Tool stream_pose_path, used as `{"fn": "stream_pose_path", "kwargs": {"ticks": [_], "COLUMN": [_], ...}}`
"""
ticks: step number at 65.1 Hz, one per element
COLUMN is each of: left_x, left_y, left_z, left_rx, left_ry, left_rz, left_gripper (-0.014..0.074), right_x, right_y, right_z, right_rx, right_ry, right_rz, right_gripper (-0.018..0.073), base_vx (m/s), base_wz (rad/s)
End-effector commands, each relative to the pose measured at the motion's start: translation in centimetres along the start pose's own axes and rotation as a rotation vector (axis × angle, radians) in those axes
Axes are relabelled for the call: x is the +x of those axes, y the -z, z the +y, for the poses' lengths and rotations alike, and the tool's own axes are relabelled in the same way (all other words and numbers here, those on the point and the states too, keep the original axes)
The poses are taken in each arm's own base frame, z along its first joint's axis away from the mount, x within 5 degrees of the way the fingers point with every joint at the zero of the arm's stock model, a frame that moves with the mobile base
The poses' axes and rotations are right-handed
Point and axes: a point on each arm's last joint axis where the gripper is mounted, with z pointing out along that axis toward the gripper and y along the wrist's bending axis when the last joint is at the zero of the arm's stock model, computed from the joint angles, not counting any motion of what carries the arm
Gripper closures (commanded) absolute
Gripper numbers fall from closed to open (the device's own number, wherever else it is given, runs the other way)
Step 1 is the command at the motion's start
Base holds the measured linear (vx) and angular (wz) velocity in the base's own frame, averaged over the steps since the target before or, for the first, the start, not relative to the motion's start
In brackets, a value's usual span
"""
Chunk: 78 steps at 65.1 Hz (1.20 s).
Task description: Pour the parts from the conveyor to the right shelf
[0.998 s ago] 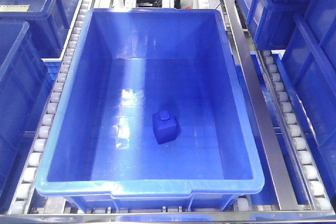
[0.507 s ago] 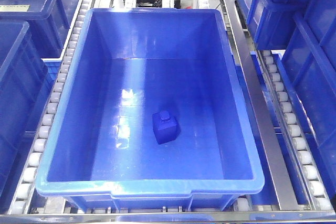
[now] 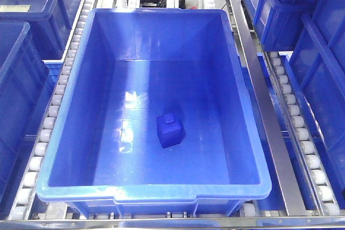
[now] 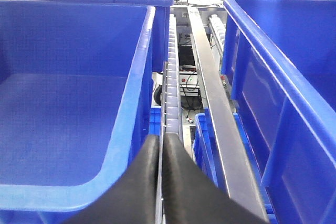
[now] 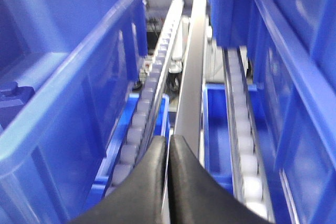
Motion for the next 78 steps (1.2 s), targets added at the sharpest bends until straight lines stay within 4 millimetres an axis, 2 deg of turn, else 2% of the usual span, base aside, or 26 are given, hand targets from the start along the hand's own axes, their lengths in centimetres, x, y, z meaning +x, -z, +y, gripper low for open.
{"fn": "stream_pose_path", "kwargs": {"ticks": [1, 15, 32, 78], "left_x": [-1.29, -1.29, -1.29, -1.29], "left_y": [-0.01, -0.01, -0.01, -0.01], "left_z": [-0.05, -0.05, -0.05, -0.05], "left_rx": [0.005, 0.005, 0.005, 0.005], "left_ry": [0.016, 0.016, 0.016, 0.016], "left_rz": [-0.082, -0.082, -0.082, -0.082], "left_gripper": [0.0602, 0.0602, 0.0602, 0.0602], "right_x": [-0.64, -0.85, -0.84, -0.84], "right_y": [0.08, 0.11, 0.16, 0.16], "right_z": [-0.2, -0.3, -0.89, -0.88], "right_rx": [0.027, 0.043, 0.146, 0.144], "right_ry": [0.027, 0.06, 0.013, 0.018], "right_rz": [-0.097, -0.12, -0.119, -0.117], "right_gripper": [0.0564, 0.0564, 0.0564, 0.0564], "base_vx": [0.0, 0.0, 0.0, 0.0], "base_wz": [0.0, 0.0, 0.0, 0.0]}}
